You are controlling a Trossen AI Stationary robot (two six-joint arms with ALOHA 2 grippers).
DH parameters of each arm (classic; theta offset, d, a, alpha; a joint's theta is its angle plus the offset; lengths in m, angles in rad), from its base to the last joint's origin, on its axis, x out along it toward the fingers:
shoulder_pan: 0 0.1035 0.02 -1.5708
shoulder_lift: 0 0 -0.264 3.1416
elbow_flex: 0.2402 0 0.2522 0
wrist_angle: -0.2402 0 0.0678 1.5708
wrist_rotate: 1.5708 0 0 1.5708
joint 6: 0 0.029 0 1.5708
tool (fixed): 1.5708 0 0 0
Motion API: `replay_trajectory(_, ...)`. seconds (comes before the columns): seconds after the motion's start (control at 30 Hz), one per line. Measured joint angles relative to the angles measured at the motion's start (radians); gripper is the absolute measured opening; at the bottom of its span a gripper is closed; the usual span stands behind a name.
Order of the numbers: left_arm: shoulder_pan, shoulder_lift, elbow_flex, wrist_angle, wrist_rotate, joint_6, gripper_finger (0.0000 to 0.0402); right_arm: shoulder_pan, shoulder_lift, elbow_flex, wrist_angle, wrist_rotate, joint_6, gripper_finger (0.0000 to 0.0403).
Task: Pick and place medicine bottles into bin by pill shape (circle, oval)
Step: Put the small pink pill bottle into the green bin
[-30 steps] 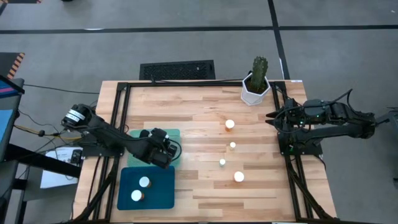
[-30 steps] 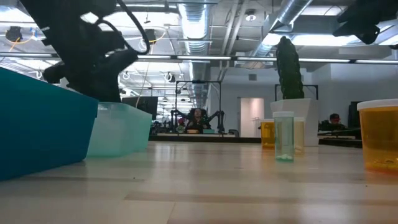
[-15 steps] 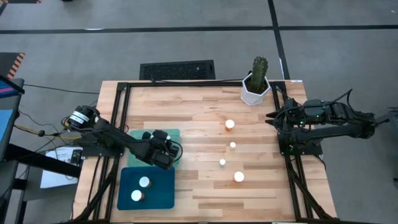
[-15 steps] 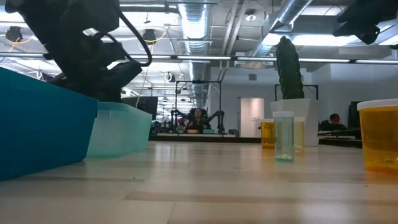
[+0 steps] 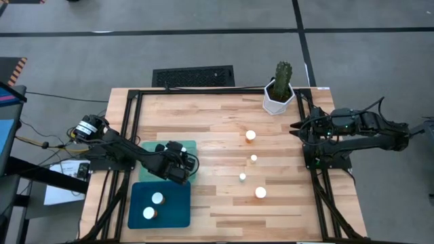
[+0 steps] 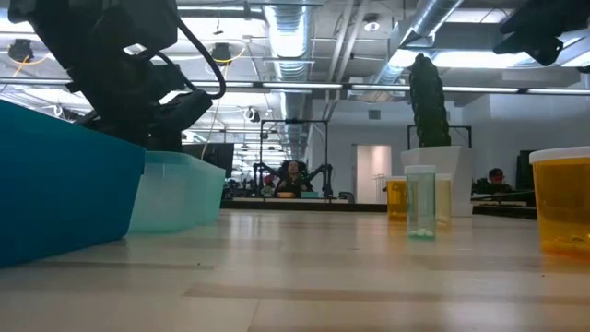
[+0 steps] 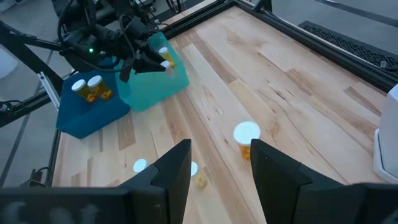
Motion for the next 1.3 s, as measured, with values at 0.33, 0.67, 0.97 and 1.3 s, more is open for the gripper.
replay_trajectory(0.33,0.000,0.003,-0.002,0.000,0.022,0.005,0.0192,0.000,0.000,0.000,0.000,0.000,0.000,0.0175)
replay_trajectory(0.67,-0.001,-0.001,0.013,-0.004,0.014,0.024,0.0224,0.000,0.000,0.000,0.000,0.000,0.000,0.0175)
replay_trajectory(0.97,-0.001,-0.002,0.078,-0.035,0.005,0.111,0.0229,0.000,0.000,0.000,0.000,0.000,-0.001,0.0175)
replay_trajectory(1.3,-0.002,-0.002,0.115,-0.118,0.013,0.112,0.0229,0.000,0.000,0.000,0.000,0.000,-0.001,0.0175)
